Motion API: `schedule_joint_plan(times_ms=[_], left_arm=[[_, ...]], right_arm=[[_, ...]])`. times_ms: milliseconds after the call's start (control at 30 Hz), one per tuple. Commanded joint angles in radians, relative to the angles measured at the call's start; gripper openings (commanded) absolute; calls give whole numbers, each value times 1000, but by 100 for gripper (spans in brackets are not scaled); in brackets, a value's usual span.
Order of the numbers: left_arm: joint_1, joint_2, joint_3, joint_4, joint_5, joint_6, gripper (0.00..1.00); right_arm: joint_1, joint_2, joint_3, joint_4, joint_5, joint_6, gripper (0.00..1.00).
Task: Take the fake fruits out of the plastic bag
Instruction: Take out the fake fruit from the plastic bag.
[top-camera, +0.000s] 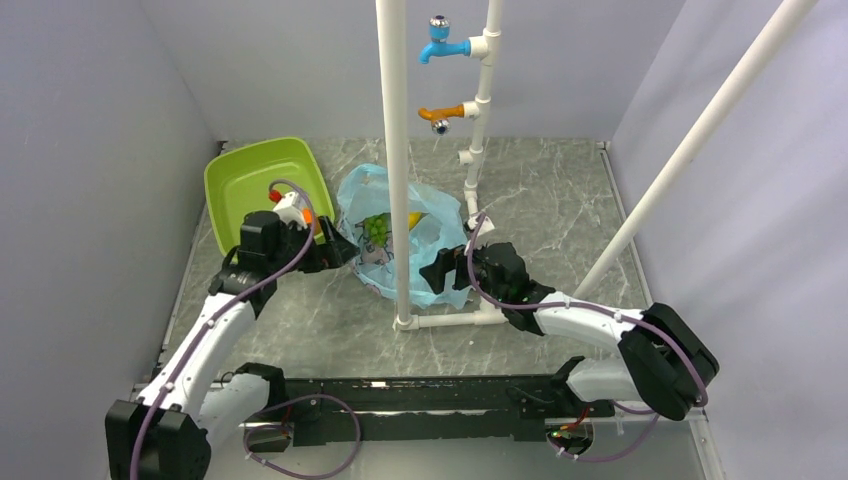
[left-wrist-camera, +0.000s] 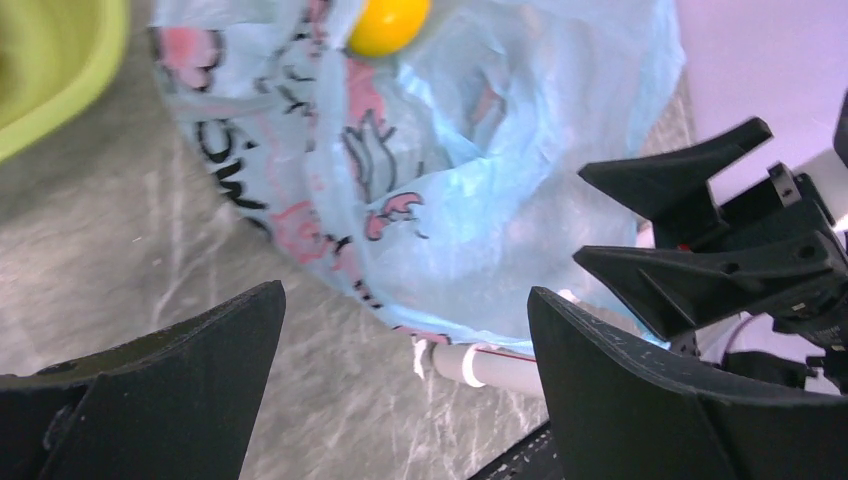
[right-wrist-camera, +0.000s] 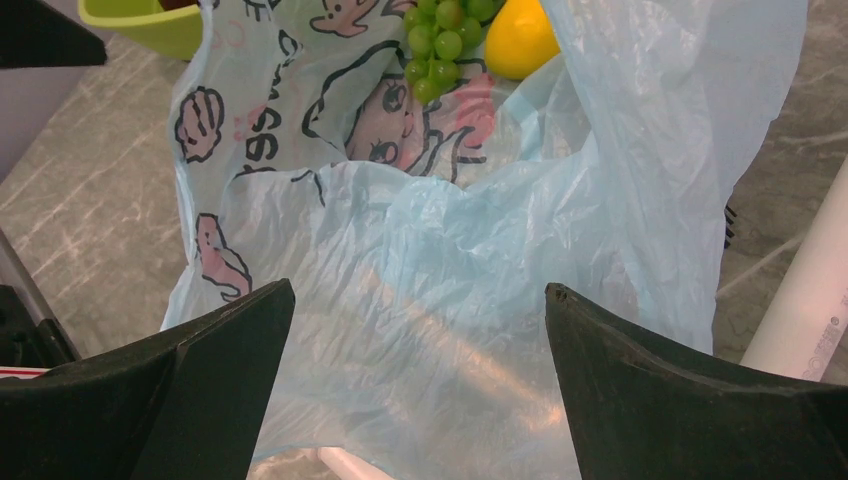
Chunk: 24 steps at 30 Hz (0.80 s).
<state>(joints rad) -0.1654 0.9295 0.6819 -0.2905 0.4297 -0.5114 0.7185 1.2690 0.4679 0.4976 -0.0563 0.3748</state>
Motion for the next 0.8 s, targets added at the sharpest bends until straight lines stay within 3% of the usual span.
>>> schedule_joint_plan(times_ms=[0,133,300,433,767], left_arm=[[-116,63,40,149,8,-36,97],[-268,151,117,185,-91,13,95],[-354,311,204,212,-151,25,83],[-388,481,306,172,-202,42,77],[-400,765,493,118,-316,113,79]], right_arm=[[-2,-41,-4,34,16,14,100],[-2,-62,-14,32,42,13,100],[-2,-91,-44,57,55,5,98],[-1,-64,-28,49,53,4,94],[-3,-81,-42,55,53,-5,92]])
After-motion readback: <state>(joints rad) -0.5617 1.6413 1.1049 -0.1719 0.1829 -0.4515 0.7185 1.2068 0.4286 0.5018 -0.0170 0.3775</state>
